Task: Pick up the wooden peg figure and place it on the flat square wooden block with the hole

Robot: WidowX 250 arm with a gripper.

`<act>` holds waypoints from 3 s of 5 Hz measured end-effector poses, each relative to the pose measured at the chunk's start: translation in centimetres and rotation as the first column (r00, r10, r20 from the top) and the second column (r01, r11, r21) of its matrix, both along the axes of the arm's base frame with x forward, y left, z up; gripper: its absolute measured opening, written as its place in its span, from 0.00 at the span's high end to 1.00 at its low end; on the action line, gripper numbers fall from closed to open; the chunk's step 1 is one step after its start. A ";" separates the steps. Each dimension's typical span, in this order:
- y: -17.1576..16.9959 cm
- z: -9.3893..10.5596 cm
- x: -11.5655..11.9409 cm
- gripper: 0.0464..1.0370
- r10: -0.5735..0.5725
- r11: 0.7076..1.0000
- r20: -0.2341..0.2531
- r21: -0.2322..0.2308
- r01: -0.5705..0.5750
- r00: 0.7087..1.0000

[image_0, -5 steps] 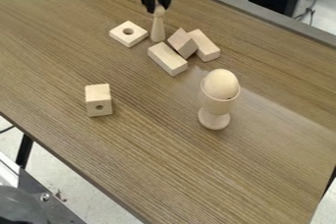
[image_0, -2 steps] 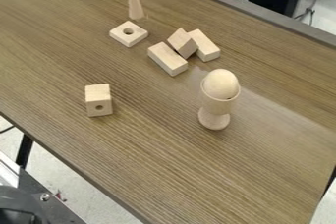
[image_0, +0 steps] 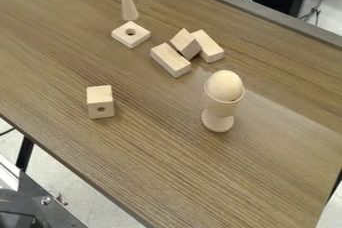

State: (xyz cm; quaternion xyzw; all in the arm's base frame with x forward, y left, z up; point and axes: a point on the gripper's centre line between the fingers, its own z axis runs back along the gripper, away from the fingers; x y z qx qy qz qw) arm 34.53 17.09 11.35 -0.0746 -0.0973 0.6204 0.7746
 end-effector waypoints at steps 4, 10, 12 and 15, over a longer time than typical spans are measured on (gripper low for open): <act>-1.1 -1.5 0.1 0.76 -0.094 0.993 0.013 0.076 0.092 0.996; -1.0 -1.9 0.3 0.76 -0.150 0.980 0.056 0.143 0.141 0.987; -1.2 -1.8 0.5 0.76 -0.165 0.975 0.059 0.158 0.154 0.985; -0.8 -2.0 0.2 0.76 -0.168 0.971 0.039 0.177 0.158 0.985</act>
